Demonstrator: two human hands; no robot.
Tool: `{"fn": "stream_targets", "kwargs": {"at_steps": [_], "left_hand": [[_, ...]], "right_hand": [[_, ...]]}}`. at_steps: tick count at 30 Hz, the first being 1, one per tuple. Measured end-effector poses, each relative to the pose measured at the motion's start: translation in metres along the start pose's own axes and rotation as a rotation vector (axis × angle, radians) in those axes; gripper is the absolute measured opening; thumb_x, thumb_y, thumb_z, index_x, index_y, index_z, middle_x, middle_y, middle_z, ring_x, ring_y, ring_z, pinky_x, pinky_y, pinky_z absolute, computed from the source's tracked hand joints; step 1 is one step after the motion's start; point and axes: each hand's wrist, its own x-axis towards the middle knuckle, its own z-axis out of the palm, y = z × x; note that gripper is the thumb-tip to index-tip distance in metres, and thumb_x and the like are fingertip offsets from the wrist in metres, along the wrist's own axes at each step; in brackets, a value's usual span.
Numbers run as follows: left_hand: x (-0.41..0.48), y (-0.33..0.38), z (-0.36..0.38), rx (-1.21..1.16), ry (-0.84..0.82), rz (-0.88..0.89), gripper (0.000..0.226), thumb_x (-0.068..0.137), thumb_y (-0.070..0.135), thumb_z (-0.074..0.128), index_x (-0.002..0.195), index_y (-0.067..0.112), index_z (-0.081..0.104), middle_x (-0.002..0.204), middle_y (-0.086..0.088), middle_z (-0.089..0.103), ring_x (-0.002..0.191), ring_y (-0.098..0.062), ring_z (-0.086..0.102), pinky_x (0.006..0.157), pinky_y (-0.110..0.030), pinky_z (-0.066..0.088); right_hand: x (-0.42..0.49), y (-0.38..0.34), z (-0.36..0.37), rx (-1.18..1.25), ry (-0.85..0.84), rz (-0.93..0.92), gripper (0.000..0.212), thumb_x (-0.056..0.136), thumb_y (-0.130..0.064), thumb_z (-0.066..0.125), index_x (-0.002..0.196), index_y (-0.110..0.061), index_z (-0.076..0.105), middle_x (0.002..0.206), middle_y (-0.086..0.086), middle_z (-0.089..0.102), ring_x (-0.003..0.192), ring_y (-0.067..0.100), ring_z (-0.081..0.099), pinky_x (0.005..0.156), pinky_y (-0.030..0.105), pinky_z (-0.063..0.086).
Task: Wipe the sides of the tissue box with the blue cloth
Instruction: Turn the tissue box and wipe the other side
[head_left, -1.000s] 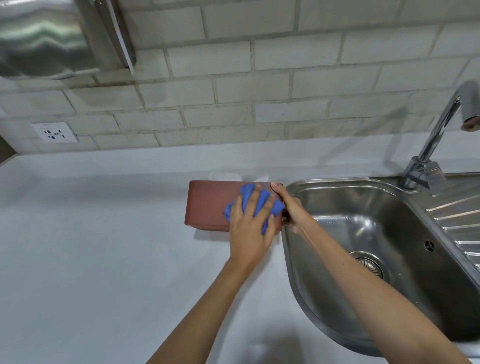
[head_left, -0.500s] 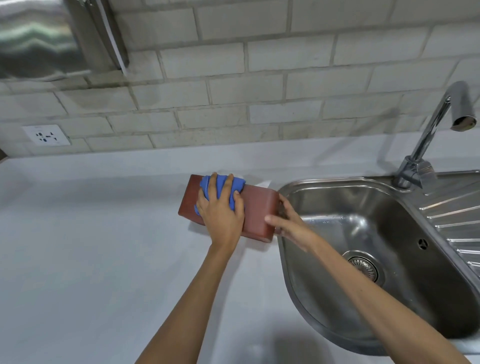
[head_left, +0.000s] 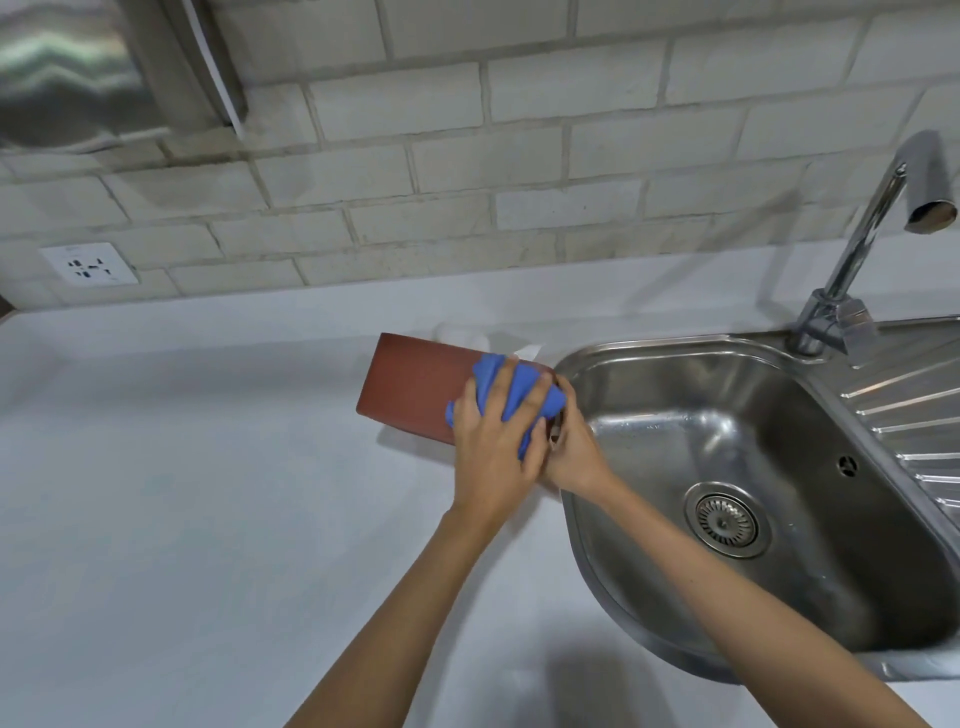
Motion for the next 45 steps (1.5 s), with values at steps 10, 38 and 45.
{"fn": "stream_targets", "kwargs": {"at_steps": [10, 38, 45], "left_hand": [[0.023, 0.025, -0.001, 0.026, -0.047, -0.127, 0.042, 0.078, 0.013, 0.065, 0.120, 0.017, 0.066, 0.137, -0.021, 0.053, 0.113, -0.049, 0.053, 0.094, -0.056, 0.045], [-0.024, -0.024, 0.000, -0.754, 0.038, -1.236, 0.059, 0.089, 0.044, 0.056, 0.138, 0.018, 0.038, 0.128, -0.009, 0.057, 0.108, -0.027, 0.059, 0.095, -0.041, 0.049], [-0.002, -0.036, -0.009, -0.522, 0.084, -1.190, 0.043, 0.088, 0.041, 0.060, 0.117, 0.011, 0.054, 0.109, -0.013, 0.067, 0.095, -0.028, 0.062, 0.081, -0.033, 0.045]], "right_hand": [[0.010, 0.006, -0.014, 0.149, -0.171, -0.182, 0.045, 0.073, -0.046, 0.072, 0.114, -0.027, 0.069, 0.109, -0.002, 0.071, 0.100, 0.011, 0.069, 0.078, 0.025, 0.056], [-0.036, 0.006, 0.030, -0.030, 0.208, -0.330, 0.043, 0.085, -0.014, 0.063, 0.118, -0.038, 0.053, 0.139, 0.010, 0.020, 0.128, 0.017, 0.035, 0.096, -0.003, 0.028], [-0.042, -0.006, 0.034, -0.034, 0.200, -0.298, 0.058, 0.079, -0.004, 0.066, 0.131, -0.018, 0.048, 0.137, 0.014, 0.018, 0.121, 0.010, 0.031, 0.090, -0.007, 0.030]]}}
